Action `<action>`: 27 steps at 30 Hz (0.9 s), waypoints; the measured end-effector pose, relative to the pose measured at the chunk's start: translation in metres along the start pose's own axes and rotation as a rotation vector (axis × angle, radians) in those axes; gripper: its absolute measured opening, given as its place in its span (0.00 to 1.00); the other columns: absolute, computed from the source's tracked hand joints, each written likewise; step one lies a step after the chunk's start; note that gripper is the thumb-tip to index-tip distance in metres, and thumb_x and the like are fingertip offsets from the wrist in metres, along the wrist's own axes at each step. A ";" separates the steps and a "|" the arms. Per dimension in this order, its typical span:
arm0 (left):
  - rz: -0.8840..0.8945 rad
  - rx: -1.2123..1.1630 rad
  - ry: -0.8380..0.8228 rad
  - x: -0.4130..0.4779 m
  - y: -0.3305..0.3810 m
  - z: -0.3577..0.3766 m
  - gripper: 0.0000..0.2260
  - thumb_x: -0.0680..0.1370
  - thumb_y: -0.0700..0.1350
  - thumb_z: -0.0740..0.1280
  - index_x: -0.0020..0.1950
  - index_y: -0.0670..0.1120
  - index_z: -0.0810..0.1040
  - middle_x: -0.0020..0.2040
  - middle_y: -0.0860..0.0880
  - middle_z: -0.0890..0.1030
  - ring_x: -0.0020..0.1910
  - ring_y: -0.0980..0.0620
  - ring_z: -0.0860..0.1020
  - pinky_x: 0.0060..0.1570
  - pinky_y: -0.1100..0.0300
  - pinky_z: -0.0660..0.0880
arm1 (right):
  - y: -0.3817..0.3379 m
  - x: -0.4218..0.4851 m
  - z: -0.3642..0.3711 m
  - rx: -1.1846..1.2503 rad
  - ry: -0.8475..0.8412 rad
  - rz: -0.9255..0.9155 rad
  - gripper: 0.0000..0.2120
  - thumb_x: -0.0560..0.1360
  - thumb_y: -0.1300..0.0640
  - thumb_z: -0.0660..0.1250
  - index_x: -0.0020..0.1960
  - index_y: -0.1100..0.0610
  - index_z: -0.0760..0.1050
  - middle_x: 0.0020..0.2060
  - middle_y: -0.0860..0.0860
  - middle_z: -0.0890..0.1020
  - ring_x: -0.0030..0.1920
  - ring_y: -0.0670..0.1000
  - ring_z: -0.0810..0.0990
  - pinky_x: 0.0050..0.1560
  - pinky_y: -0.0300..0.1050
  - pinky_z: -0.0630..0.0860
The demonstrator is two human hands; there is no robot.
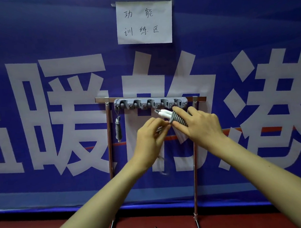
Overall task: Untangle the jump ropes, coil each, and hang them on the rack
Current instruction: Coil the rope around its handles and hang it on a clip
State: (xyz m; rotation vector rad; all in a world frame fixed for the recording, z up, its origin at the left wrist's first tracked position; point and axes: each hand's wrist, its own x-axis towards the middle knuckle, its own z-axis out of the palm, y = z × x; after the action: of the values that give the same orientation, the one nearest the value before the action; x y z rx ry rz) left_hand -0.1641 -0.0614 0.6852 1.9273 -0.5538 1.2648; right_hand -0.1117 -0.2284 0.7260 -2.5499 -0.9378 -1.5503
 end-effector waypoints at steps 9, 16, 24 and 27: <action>0.367 0.227 0.081 -0.004 -0.028 0.001 0.15 0.82 0.45 0.59 0.59 0.36 0.79 0.50 0.40 0.80 0.50 0.52 0.77 0.53 0.64 0.76 | -0.008 0.001 -0.006 0.781 -0.388 0.250 0.29 0.71 0.26 0.50 0.49 0.48 0.75 0.36 0.52 0.80 0.36 0.53 0.78 0.43 0.59 0.77; 0.357 0.088 0.122 -0.006 -0.026 0.010 0.12 0.81 0.44 0.62 0.57 0.39 0.78 0.50 0.44 0.80 0.49 0.53 0.78 0.54 0.65 0.76 | -0.020 0.002 -0.002 1.088 -0.398 0.430 0.35 0.70 0.26 0.56 0.48 0.58 0.79 0.31 0.55 0.78 0.29 0.53 0.75 0.31 0.45 0.72; -0.982 -0.996 -0.277 -0.003 0.008 -0.001 0.23 0.83 0.56 0.53 0.48 0.40 0.79 0.34 0.49 0.78 0.27 0.58 0.66 0.34 0.64 0.59 | -0.004 0.007 -0.011 0.898 -0.251 0.305 0.26 0.73 0.33 0.58 0.42 0.55 0.78 0.30 0.51 0.77 0.27 0.42 0.71 0.28 0.32 0.66; -1.043 -1.153 -0.439 0.003 0.003 -0.012 0.17 0.79 0.53 0.60 0.46 0.44 0.84 0.35 0.52 0.76 0.30 0.58 0.70 0.36 0.64 0.66 | -0.003 0.004 -0.009 0.894 -0.283 0.288 0.26 0.72 0.32 0.58 0.42 0.55 0.78 0.30 0.51 0.77 0.28 0.43 0.72 0.28 0.33 0.66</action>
State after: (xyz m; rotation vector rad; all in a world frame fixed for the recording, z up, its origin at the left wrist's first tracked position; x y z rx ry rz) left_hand -0.1724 -0.0537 0.6922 1.1106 -0.2686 -0.1973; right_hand -0.1194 -0.2269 0.7333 -2.1025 -0.9315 -0.5015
